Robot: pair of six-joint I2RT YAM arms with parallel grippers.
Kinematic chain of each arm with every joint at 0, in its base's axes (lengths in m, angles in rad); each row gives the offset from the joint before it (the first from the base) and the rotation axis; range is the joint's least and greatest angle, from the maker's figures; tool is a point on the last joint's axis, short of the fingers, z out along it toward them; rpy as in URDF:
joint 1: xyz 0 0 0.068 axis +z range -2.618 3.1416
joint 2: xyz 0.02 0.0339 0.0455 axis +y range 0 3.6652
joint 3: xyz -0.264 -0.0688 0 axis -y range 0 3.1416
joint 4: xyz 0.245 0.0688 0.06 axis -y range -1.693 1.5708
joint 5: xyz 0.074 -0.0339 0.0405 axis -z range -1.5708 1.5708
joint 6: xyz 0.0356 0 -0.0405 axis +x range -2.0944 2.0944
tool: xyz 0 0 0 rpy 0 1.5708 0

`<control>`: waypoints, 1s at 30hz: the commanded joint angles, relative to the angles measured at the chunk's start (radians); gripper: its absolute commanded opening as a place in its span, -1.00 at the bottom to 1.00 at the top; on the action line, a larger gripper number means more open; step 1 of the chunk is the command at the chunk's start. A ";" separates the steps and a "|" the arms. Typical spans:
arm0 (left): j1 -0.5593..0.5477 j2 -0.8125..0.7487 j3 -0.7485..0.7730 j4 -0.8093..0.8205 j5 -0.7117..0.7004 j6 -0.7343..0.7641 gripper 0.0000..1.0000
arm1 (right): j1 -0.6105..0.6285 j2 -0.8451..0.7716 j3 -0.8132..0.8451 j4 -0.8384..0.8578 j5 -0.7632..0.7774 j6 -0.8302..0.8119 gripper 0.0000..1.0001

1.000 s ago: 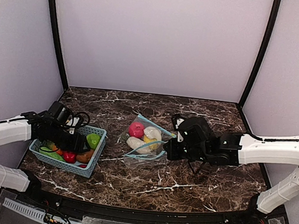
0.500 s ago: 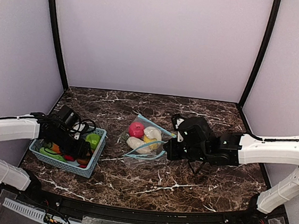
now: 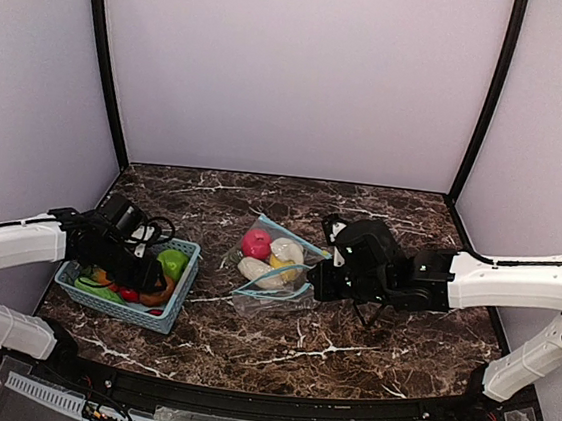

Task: Place the food in the zip-top bag and seal the zipper
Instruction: Pick up the fake vegetable from the bin, then place the fake vegetable in the zipper food storage bag.

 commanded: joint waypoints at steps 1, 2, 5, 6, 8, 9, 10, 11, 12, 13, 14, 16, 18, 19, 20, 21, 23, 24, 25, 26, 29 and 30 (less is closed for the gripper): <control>-0.004 -0.091 0.022 -0.076 -0.035 -0.014 -0.15 | 0.003 -0.020 -0.001 0.029 0.004 0.004 -1.00; -0.004 -0.122 0.028 -0.085 -0.038 -0.017 -0.15 | 0.003 -0.021 0.000 0.028 0.003 0.003 -1.00; -0.005 -0.193 0.053 -0.111 -0.011 -0.022 -0.17 | 0.002 -0.021 0.005 0.027 -0.004 -0.002 -1.00; -0.008 -0.232 0.068 -0.108 0.021 -0.021 -0.19 | 0.002 -0.021 0.007 0.027 -0.009 -0.006 -1.00; -0.019 -0.283 0.099 -0.086 0.085 -0.020 -0.23 | 0.002 -0.019 0.014 0.028 -0.017 -0.015 -1.00; -0.026 -0.294 0.123 -0.064 0.108 -0.019 -0.24 | 0.002 -0.016 0.017 0.028 -0.023 -0.021 -1.00; -0.049 -0.308 0.137 -0.042 0.143 -0.019 -0.24 | 0.002 -0.014 0.021 0.027 -0.031 -0.025 -1.00; -0.063 -0.310 0.163 -0.029 0.157 -0.019 -0.24 | 0.002 -0.011 0.026 0.025 -0.037 -0.030 -1.00; -0.100 -0.310 0.175 0.002 0.177 -0.016 -0.24 | 0.002 -0.007 0.029 0.025 -0.044 -0.034 -1.00; -0.121 -0.302 0.200 0.017 0.181 -0.014 -0.25 | 0.002 -0.003 0.038 0.023 -0.055 -0.039 -1.00; -0.168 -0.295 0.211 0.052 0.192 -0.008 -0.25 | 0.001 0.002 0.041 0.021 -0.066 -0.043 -1.00; -0.242 -0.264 0.243 0.115 0.205 0.007 -0.26 | 0.003 0.010 0.055 0.015 -0.087 -0.047 -1.00; -0.322 -0.218 0.277 0.180 0.211 0.029 -0.26 | 0.002 0.015 0.069 0.010 -0.113 -0.050 -1.00; -0.348 -0.184 0.299 0.203 0.211 0.039 -0.26 | 0.002 0.018 0.077 0.007 -0.126 -0.051 -1.00; -0.397 -0.165 0.310 0.249 0.212 0.060 -0.26 | 0.002 0.021 0.089 0.001 -0.141 -0.054 -1.00; -0.420 -0.127 0.329 0.271 0.212 0.071 -0.26 | 0.002 0.023 0.097 -0.007 -0.155 -0.052 -1.00; -0.474 -0.075 0.345 0.347 0.219 0.102 -0.26 | 0.001 0.024 0.111 -0.017 -0.185 -0.047 -1.00; -0.498 -0.059 0.346 0.396 0.221 0.121 -0.26 | 0.002 0.023 0.117 -0.021 -0.199 -0.046 -1.00; -0.506 -0.028 0.347 0.420 0.230 0.127 -0.26 | 0.002 0.022 0.122 -0.023 -0.214 -0.044 -1.00; -0.519 -0.014 0.347 0.466 0.235 0.138 -0.26 | 0.001 0.020 0.127 -0.026 -0.230 -0.041 -1.00; -0.529 0.044 0.337 0.534 0.257 0.147 -0.25 | 0.001 0.013 0.139 -0.043 -0.269 -0.030 -1.00; -0.529 0.054 0.334 0.542 0.259 0.153 -0.26 | 0.000 0.012 0.142 -0.048 -0.279 -0.028 -1.00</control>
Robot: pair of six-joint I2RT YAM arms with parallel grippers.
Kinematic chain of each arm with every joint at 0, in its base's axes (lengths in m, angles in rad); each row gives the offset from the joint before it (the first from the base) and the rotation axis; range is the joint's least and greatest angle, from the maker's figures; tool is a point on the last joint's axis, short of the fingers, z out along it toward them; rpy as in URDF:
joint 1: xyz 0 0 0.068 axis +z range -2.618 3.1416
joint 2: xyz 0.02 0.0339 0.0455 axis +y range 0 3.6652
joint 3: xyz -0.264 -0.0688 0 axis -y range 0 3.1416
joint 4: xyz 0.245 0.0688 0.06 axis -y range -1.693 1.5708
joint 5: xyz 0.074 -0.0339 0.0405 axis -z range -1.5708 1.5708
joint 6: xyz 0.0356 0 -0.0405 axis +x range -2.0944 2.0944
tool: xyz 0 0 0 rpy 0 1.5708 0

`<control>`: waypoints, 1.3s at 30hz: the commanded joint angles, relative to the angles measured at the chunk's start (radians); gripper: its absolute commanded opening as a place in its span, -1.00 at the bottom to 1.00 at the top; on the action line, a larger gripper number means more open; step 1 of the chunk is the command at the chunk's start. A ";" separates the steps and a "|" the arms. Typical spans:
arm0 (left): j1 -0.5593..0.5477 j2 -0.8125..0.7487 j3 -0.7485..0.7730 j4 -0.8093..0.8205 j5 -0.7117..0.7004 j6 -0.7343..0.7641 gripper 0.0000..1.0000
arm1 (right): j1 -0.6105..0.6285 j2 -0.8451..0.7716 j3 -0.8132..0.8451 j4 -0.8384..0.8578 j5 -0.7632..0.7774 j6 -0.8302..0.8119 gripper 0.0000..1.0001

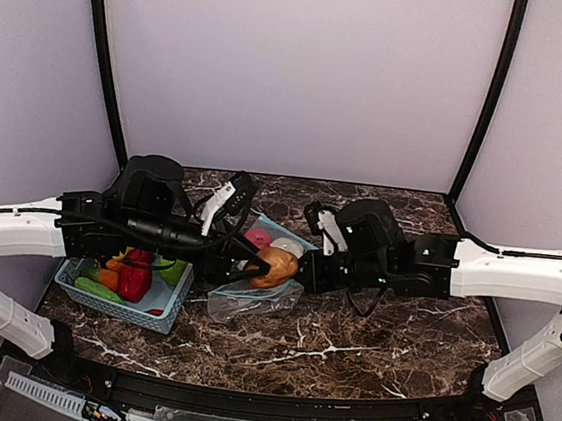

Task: Place the food in the zip-top bag and seal the zipper
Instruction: Place the fake vegetable in the zipper food storage bag.

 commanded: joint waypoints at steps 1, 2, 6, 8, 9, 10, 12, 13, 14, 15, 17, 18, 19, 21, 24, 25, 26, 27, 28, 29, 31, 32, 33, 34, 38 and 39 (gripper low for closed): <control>-0.008 0.046 0.006 0.139 0.028 0.053 -0.26 | -0.002 -0.003 0.033 -0.023 -0.073 0.012 -1.00; -0.008 0.056 0.004 0.141 0.023 0.063 -0.26 | -0.004 -0.006 0.035 -0.027 -0.086 0.015 -1.00; -0.008 0.050 -0.027 0.141 -0.039 0.100 -0.31 | -0.009 -0.014 0.034 -0.029 -0.126 0.023 -1.00; -0.008 0.046 -0.041 0.141 -0.064 0.113 -0.31 | -0.010 -0.013 0.035 -0.029 -0.142 0.025 -1.00; -0.008 0.046 -0.044 0.138 -0.065 0.115 -0.31 | -0.010 -0.014 0.037 -0.029 -0.148 0.027 -1.00; -0.009 0.048 -0.049 0.135 -0.064 0.115 -0.31 | -0.011 -0.015 0.038 -0.029 -0.153 0.028 -1.00; -0.008 0.050 -0.056 0.124 -0.067 0.111 -0.32 | -0.011 -0.019 0.037 -0.031 -0.155 0.033 -1.00; -0.008 0.050 -0.060 0.117 -0.068 0.109 -0.32 | -0.012 -0.020 0.037 -0.031 -0.154 0.035 -1.00; -0.008 0.049 -0.069 0.116 -0.070 0.108 -0.32 | -0.014 -0.022 0.037 -0.032 -0.154 0.038 -1.00; -0.008 0.047 -0.074 0.112 -0.072 0.106 -0.32 | -0.016 -0.025 0.038 -0.032 -0.154 0.040 -1.00; -0.009 0.041 -0.087 0.097 -0.079 0.104 -0.32 | -0.017 -0.028 0.035 -0.033 -0.155 0.046 -1.00; -0.008 0.037 -0.089 0.091 -0.085 0.105 -0.33 | -0.020 -0.030 0.035 -0.033 -0.155 0.048 -1.00; -0.008 0.033 -0.093 0.080 -0.089 0.106 -0.33 | -0.021 -0.032 0.034 -0.032 -0.157 0.050 -1.00; -0.008 0.028 -0.099 0.066 -0.101 0.109 -0.33 | -0.022 -0.034 0.033 -0.033 -0.162 0.049 -1.00; -0.008 0.023 -0.107 0.048 -0.124 0.115 -0.32 | -0.025 -0.038 0.034 -0.029 -0.173 0.045 -1.00; -0.009 0.022 -0.109 0.045 -0.129 0.115 -0.33 | -0.024 -0.038 0.034 -0.026 -0.176 0.045 -1.00; -0.008 0.022 -0.109 0.038 -0.142 0.115 -0.33 | -0.024 -0.039 0.035 -0.026 -0.178 0.045 -1.00; -0.008 0.021 -0.110 0.035 -0.155 0.116 -0.33 | -0.024 -0.039 0.035 -0.025 -0.180 0.044 -1.00; -0.008 0.022 -0.109 0.029 -0.164 0.113 -0.33 | -0.024 -0.040 0.033 -0.025 -0.180 0.045 -1.00; -0.008 0.024 -0.107 0.023 -0.182 0.110 -0.33 | -0.025 -0.041 0.033 -0.025 -0.181 0.045 -1.00; -0.009 0.024 -0.105 0.008 -0.207 0.104 -0.32 | -0.025 -0.043 0.031 -0.025 -0.182 0.045 -1.00; -0.008 0.024 -0.105 -0.004 -0.216 0.100 -0.31 | -0.024 -0.045 0.029 -0.025 -0.182 0.045 -1.00; -0.008 0.025 -0.104 -0.010 -0.234 0.096 -0.31 | -0.024 -0.044 0.028 -0.024 -0.183 0.046 -1.00; -0.009 0.026 -0.103 -0.023 -0.244 0.089 -0.31 | -0.024 -0.045 0.028 -0.023 -0.185 0.045 -1.00; -0.008 0.037 -0.099 -0.061 -0.284 0.080 -0.31 | -0.024 -0.042 0.025 -0.014 -0.200 0.034 -1.00; -0.008 0.039 -0.098 -0.066 -0.294 0.079 -0.31 | -0.024 -0.041 0.027 -0.013 -0.203 0.032 -1.00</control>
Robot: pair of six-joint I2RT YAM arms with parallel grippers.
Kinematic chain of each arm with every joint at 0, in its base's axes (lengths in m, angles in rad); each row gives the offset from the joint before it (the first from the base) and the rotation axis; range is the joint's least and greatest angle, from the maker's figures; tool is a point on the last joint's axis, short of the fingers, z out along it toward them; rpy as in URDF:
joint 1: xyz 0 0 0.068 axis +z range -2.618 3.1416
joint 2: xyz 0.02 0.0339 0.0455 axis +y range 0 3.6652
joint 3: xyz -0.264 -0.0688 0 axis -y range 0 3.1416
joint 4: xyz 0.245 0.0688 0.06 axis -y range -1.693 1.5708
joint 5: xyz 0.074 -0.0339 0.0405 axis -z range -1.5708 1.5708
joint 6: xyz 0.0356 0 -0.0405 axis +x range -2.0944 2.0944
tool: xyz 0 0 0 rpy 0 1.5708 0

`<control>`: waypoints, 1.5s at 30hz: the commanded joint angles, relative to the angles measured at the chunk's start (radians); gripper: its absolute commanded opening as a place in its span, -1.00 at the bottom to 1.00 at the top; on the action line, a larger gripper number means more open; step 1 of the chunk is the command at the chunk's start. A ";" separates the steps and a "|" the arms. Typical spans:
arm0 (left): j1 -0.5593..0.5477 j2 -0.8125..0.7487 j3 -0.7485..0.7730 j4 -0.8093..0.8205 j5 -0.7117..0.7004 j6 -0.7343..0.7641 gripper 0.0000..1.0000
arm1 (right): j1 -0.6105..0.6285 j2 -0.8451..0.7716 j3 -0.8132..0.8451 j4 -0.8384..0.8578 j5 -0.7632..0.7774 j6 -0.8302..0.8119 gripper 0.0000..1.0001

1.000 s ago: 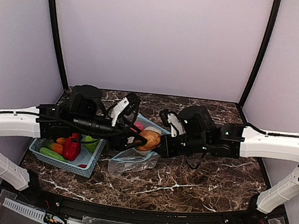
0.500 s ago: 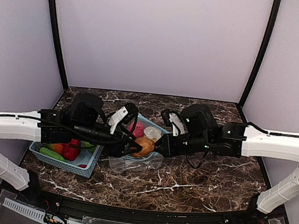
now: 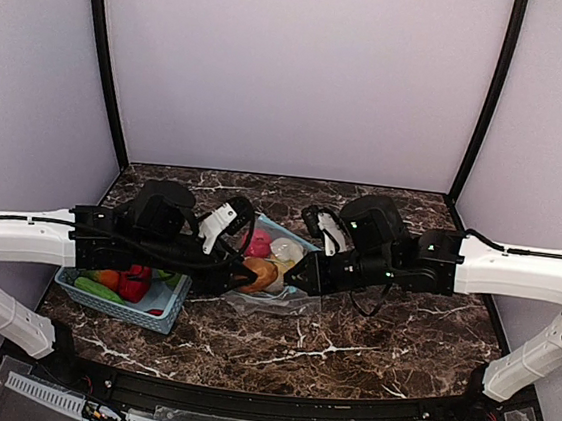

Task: Place the food in the zip-top bag and seal the zipper
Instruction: Place the fake vegetable in the zipper food storage bag.

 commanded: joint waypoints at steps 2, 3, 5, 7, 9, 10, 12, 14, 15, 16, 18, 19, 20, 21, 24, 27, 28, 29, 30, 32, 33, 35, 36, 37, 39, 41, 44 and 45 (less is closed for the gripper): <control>-0.003 -0.008 -0.005 -0.082 -0.073 -0.014 -0.31 | -0.004 -0.024 0.012 0.030 -0.028 -0.010 -1.00; -0.003 -0.007 -0.004 -0.085 -0.078 -0.015 -0.31 | -0.004 -0.023 0.010 0.033 -0.030 -0.010 -1.00; -0.003 -0.001 -0.003 -0.094 -0.081 -0.013 -0.31 | -0.006 -0.024 0.006 0.040 -0.035 -0.010 -1.00; -0.003 0.007 -0.001 -0.096 -0.073 -0.013 -0.30 | -0.005 -0.024 0.001 0.049 -0.043 -0.012 -1.00; -0.003 0.017 0.001 -0.094 -0.051 -0.010 -0.27 | -0.005 -0.022 -0.003 0.056 -0.047 -0.011 -1.00; -0.003 0.020 0.003 -0.090 -0.042 -0.007 -0.26 | -0.005 -0.021 -0.004 0.058 -0.049 -0.011 -1.00; -0.003 0.029 0.003 -0.081 -0.016 -0.003 -0.24 | -0.005 -0.019 -0.010 0.065 -0.053 -0.008 -1.00; -0.003 0.043 0.003 -0.067 0.009 -0.002 -0.24 | -0.005 -0.020 -0.019 0.079 -0.058 -0.004 -1.00; -0.003 0.045 0.003 -0.061 0.026 -0.001 -0.24 | -0.005 -0.021 -0.025 0.088 -0.060 -0.002 -1.00; -0.004 0.052 0.001 -0.046 0.032 -0.002 -0.24 | -0.007 -0.020 -0.030 0.096 -0.069 -0.001 -1.00; -0.003 0.058 -0.001 -0.020 0.049 -0.004 -0.24 | -0.012 -0.020 -0.045 0.122 -0.086 0.003 -1.00; -0.003 0.060 -0.001 -0.012 0.063 -0.004 -0.24 | -0.016 -0.021 -0.054 0.137 -0.098 0.008 -1.00; -0.003 0.065 -0.001 0.002 0.071 -0.004 -0.24 | -0.020 -0.023 -0.065 0.154 -0.109 0.013 -1.00; -0.003 0.068 0.000 0.013 0.079 -0.005 -0.24 | -0.025 -0.026 -0.077 0.170 -0.119 0.014 -1.00; -0.004 0.077 -0.001 0.023 0.070 -0.006 -0.24 | -0.037 -0.033 -0.116 0.232 -0.162 0.015 -1.00; -0.004 0.088 -0.002 0.031 0.062 -0.006 -0.24 | -0.051 -0.039 -0.155 0.305 -0.214 0.014 -1.00; -0.004 0.098 0.001 0.030 0.065 -0.006 -0.24 | -0.054 -0.043 -0.167 0.327 -0.229 0.014 -1.00; -0.003 0.104 0.002 0.028 0.068 -0.006 -0.24 | -0.057 -0.044 -0.176 0.346 -0.246 0.009 -1.00; -0.003 0.117 0.004 0.028 0.073 -0.006 -0.24 | -0.058 -0.044 -0.186 0.365 -0.263 0.003 -1.00; -0.003 0.139 0.008 0.025 0.073 -0.008 -0.25 | -0.062 -0.042 -0.197 0.392 -0.293 -0.004 -1.00; -0.004 0.155 0.012 0.023 0.073 -0.009 -0.25 | -0.063 -0.038 -0.202 0.408 -0.307 -0.008 -1.00; -0.004 0.171 0.016 0.025 0.070 -0.010 -0.25 | -0.063 -0.031 -0.214 0.441 -0.333 -0.011 -1.00; -0.003 0.175 0.018 0.028 0.065 -0.010 -0.25 | -0.065 -0.028 -0.223 0.459 -0.344 -0.007 -1.00; -0.004 0.180 0.018 0.035 0.062 -0.009 -0.25 | -0.065 -0.024 -0.229 0.473 -0.350 -0.002 -1.00; -0.003 0.184 0.017 0.053 0.058 -0.010 -0.25 | -0.069 -0.019 -0.239 0.484 -0.353 0.008 -1.00; -0.003 0.186 0.013 0.072 0.057 -0.013 -0.25 | -0.074 -0.012 -0.247 0.487 -0.352 0.017 -1.00; -0.003 0.193 0.004 0.096 0.055 -0.021 -0.25 | -0.082 -0.012 -0.261 0.496 -0.351 0.028 -1.00; -0.003 0.203 0.008 0.085 0.050 -0.023 -0.24 | -0.086 -0.013 -0.264 0.496 -0.349 0.030 -1.00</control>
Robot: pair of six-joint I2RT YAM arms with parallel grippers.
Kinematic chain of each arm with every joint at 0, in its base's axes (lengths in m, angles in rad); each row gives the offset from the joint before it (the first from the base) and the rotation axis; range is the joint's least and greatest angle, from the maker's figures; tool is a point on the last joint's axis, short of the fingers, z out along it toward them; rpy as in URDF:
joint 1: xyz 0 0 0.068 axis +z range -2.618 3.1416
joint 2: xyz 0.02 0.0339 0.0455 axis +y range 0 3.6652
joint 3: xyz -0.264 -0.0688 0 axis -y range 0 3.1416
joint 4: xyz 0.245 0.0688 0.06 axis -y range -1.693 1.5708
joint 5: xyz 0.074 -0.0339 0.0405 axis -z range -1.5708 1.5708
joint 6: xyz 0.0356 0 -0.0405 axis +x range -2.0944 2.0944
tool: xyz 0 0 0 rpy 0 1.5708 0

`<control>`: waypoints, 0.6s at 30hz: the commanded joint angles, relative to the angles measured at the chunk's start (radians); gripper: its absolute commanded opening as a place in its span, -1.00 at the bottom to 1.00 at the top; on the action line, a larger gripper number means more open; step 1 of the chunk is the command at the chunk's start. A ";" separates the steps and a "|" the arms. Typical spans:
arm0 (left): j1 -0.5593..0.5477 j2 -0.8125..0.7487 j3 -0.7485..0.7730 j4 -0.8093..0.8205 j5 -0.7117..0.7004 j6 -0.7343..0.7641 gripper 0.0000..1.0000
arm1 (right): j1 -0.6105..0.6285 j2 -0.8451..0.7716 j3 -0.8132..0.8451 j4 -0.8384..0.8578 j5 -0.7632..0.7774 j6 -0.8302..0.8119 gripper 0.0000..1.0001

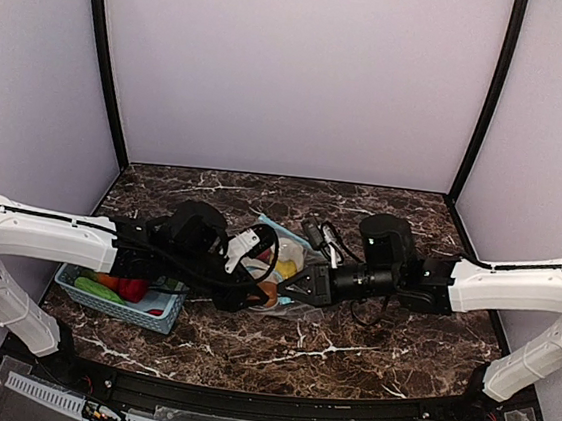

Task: Place the food in the zip-top bag and seal the zipper
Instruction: Place the fake vegetable in the zipper food storage bag.

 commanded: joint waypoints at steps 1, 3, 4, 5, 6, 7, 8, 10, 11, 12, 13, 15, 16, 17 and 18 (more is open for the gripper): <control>-0.003 0.013 0.011 0.008 -0.024 -0.013 -0.24 | -0.018 0.001 -0.024 0.061 -0.019 0.019 -1.00; -0.004 0.025 0.025 -0.036 -0.049 -0.007 -0.22 | -0.023 -0.004 -0.029 0.059 -0.011 0.020 -1.00; -0.004 0.030 0.026 -0.047 -0.058 -0.005 -0.21 | -0.025 -0.009 -0.031 0.059 -0.006 0.022 -1.00; -0.003 0.032 0.027 -0.066 -0.060 -0.002 -0.20 | -0.028 -0.011 -0.036 0.059 -0.002 0.025 -1.00; -0.003 0.037 0.026 -0.075 -0.061 -0.002 -0.19 | -0.030 -0.015 -0.040 0.059 0.000 0.027 -1.00; -0.004 0.043 0.025 -0.088 -0.060 -0.002 -0.19 | -0.032 -0.018 -0.042 0.061 0.002 0.028 -1.00; -0.004 0.047 0.024 -0.093 -0.054 -0.004 -0.17 | -0.034 -0.020 -0.043 0.062 0.004 0.029 -1.00; -0.003 0.058 0.018 -0.105 -0.046 -0.010 -0.14 | -0.036 -0.025 -0.046 0.062 0.007 0.033 -1.00; -0.003 0.064 0.016 -0.111 -0.044 -0.015 -0.14 | -0.037 -0.027 -0.047 0.063 0.007 0.033 -1.00; -0.003 0.066 0.015 -0.114 -0.043 -0.017 -0.12 | -0.038 -0.029 -0.048 0.064 0.009 0.034 -1.00; -0.003 0.065 0.014 -0.116 -0.041 -0.022 -0.09 | -0.039 -0.030 -0.049 0.065 0.009 0.034 -1.00; -0.004 0.056 0.012 -0.105 -0.035 -0.026 -0.02 | -0.039 -0.028 -0.051 0.065 0.010 0.035 -1.00; -0.003 0.052 0.011 -0.098 -0.027 -0.028 0.01 | -0.040 -0.027 -0.053 0.066 0.011 0.037 -1.00; -0.004 0.044 0.009 -0.082 -0.024 -0.031 0.09 | -0.040 -0.028 -0.055 0.067 0.012 0.039 -1.00; -0.003 0.040 0.009 -0.074 -0.018 -0.031 0.13 | -0.042 -0.027 -0.057 0.068 0.012 0.041 -1.00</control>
